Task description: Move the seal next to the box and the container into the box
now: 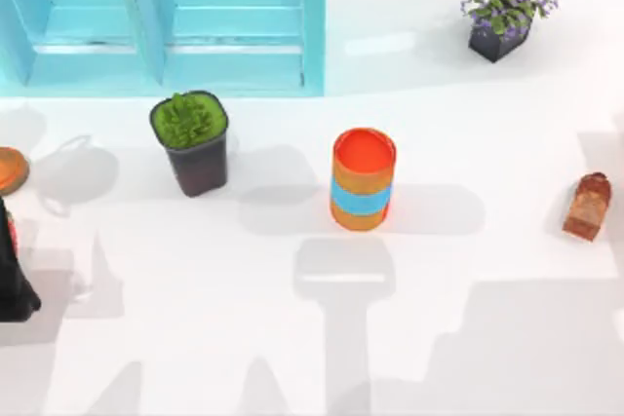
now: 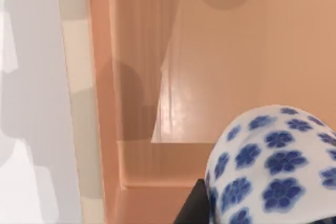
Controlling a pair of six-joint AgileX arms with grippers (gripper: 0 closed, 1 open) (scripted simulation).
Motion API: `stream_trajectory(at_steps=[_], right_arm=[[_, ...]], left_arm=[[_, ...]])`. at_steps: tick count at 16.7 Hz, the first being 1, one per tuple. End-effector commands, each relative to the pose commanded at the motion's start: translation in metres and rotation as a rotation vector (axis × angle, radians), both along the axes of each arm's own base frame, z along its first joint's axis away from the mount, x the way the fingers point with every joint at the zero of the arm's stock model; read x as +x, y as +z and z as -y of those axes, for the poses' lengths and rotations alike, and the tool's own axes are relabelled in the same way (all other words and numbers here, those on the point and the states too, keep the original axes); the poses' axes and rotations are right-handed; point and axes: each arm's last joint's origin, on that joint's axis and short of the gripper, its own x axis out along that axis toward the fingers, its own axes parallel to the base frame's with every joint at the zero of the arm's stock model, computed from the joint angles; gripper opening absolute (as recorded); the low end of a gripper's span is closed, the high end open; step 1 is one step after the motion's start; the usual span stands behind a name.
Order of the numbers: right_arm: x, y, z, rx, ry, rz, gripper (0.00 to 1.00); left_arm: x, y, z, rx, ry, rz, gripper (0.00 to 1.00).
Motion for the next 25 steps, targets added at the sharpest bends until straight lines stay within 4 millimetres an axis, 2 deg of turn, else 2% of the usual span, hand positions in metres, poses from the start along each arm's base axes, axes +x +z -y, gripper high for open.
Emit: stream_trajectory(at_steps=[3,6,12,20,25], right_arm=[[-0.018,-0.004,0.041,0.001,-0.001,0.004,0.00],[-0.029,-0.007,0.058,0.001,-0.001,0.007,0.00],[-0.028,-0.009,0.058,-0.002,0.001,0.012,0.00],[-0.029,-0.067,0.059,-0.001,-0.001,0.009,0.00],[-0.029,-0.072,0.058,0.001,-0.001,0.007,0.00]], left_arm=[[0.000,0.000,0.000,0.000,0.000,0.000,1.00],[0.000,0.000,0.000,0.000,0.000,0.000,1.00],[0.000,0.000,0.000,0.000,0.000,0.000,1.00],[0.000,0.000,0.000,0.000,0.000,0.000,1.00],[0.000,0.000,0.000,0.000,0.000,0.000,1.00]])
